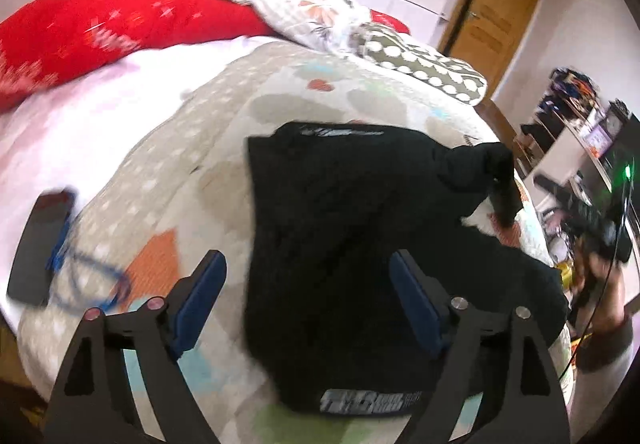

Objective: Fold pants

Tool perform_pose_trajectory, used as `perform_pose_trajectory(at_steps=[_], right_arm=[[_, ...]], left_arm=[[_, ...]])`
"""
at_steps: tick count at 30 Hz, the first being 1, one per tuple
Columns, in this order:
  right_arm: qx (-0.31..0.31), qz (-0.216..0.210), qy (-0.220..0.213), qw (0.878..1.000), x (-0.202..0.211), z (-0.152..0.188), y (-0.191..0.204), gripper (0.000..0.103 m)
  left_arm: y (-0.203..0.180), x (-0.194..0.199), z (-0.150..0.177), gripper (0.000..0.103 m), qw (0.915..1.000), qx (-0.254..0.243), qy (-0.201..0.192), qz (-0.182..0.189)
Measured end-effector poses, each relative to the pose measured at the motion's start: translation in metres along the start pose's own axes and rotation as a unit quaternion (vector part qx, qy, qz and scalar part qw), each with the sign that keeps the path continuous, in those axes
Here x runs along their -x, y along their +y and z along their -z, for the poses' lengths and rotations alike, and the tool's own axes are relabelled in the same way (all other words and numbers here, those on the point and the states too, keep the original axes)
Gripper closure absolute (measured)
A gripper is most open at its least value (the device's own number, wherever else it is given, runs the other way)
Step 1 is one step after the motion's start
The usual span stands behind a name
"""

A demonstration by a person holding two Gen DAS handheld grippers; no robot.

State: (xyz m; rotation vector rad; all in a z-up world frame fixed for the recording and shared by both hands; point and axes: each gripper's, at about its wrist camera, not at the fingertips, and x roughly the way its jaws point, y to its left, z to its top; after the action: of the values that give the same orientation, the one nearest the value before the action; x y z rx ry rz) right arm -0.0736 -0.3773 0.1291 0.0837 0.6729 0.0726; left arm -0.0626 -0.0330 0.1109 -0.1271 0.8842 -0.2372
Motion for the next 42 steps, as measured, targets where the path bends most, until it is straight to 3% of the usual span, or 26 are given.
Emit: perform_pose_trajectory(at_steps=[4,6,7,10,13,15,17,19,21,22,23,26,28,30,35,39,40,42], right_arm=[[-0.046,-0.023,-0.026,0.998,-0.026,-0.04,-0.018,0.037],[-0.043,-0.034,-0.019,0.998,-0.049,-0.056,-0.015,0.038],[-0.031,-0.039,-0.007,0.999,-0.061,-0.059,-0.009,0.039],[0.012,-0.03,0.061,0.998,-0.101,-0.048,0.006,0.066],[0.045,-0.018,0.123,0.991,-0.119,-0.008,0.005,0.07],[0.037,-0.037,0.147,0.988,-0.12,0.016,-0.004,0.067],[0.028,-0.058,0.135,0.989,-0.104,0.017,-0.014,0.066],[0.032,-0.076,0.114,0.99,-0.085,0.002,-0.018,0.057],[0.044,-0.101,0.08,0.991,-0.067,-0.02,-0.02,0.03],[0.053,-0.105,0.066,0.991,-0.064,-0.03,-0.02,0.025],[0.066,-0.096,0.06,0.991,-0.065,-0.041,-0.019,0.021],[0.103,-0.054,0.083,0.99,-0.097,-0.062,-0.021,0.021],[0.111,-0.047,0.114,0.986,-0.125,-0.065,-0.028,0.025],[0.127,-0.04,0.151,0.98,-0.152,-0.061,-0.036,0.037],[0.133,-0.07,0.203,0.968,-0.189,-0.05,-0.053,0.038],[0.147,-0.067,0.213,0.964,-0.2,-0.042,-0.053,0.038],[0.147,-0.068,0.212,0.964,-0.199,-0.041,-0.051,0.043],[0.137,-0.078,0.21,0.965,-0.198,-0.04,-0.051,0.077]], left_arm=[[-0.013,-0.038,-0.029,0.019,0.9998,-0.007,0.018,0.005],[-0.018,-0.048,-0.037,0.019,0.9996,-0.004,0.024,0.014],[-0.021,-0.059,-0.045,0.019,0.9995,-0.006,0.028,0.015],[-0.024,-0.078,-0.059,0.019,0.9991,-0.016,0.036,0.016],[-0.018,-0.102,-0.076,0.019,0.9985,-0.023,0.044,0.025],[-0.015,-0.116,-0.086,0.019,0.9979,-0.026,0.053,0.025],[-0.011,-0.134,-0.098,0.019,0.9967,-0.037,0.069,0.022],[-0.01,-0.147,-0.109,0.019,0.9956,-0.057,0.07,0.026],[-0.01,-0.157,-0.116,0.019,0.9939,-0.075,0.072,0.038],[-0.011,-0.165,-0.12,0.019,0.9921,-0.086,0.079,0.045],[-0.012,-0.174,-0.125,0.019,0.99,-0.098,0.088,0.05],[-0.013,-0.197,-0.132,0.019,0.9832,-0.122,0.118,0.067],[-0.014,-0.207,-0.134,0.019,0.9785,-0.137,0.132,0.081],[-0.017,-0.216,-0.134,0.019,0.9725,-0.159,0.146,0.087],[-0.027,-0.235,-0.132,0.017,0.9587,-0.21,0.166,0.095],[-0.035,-0.243,-0.131,0.012,0.9559,-0.231,0.16,0.083],[-0.035,-0.244,-0.13,0.011,0.9568,-0.229,0.161,0.079],[-0.04,-0.245,-0.128,0.014,0.9581,-0.228,0.163,0.06]])
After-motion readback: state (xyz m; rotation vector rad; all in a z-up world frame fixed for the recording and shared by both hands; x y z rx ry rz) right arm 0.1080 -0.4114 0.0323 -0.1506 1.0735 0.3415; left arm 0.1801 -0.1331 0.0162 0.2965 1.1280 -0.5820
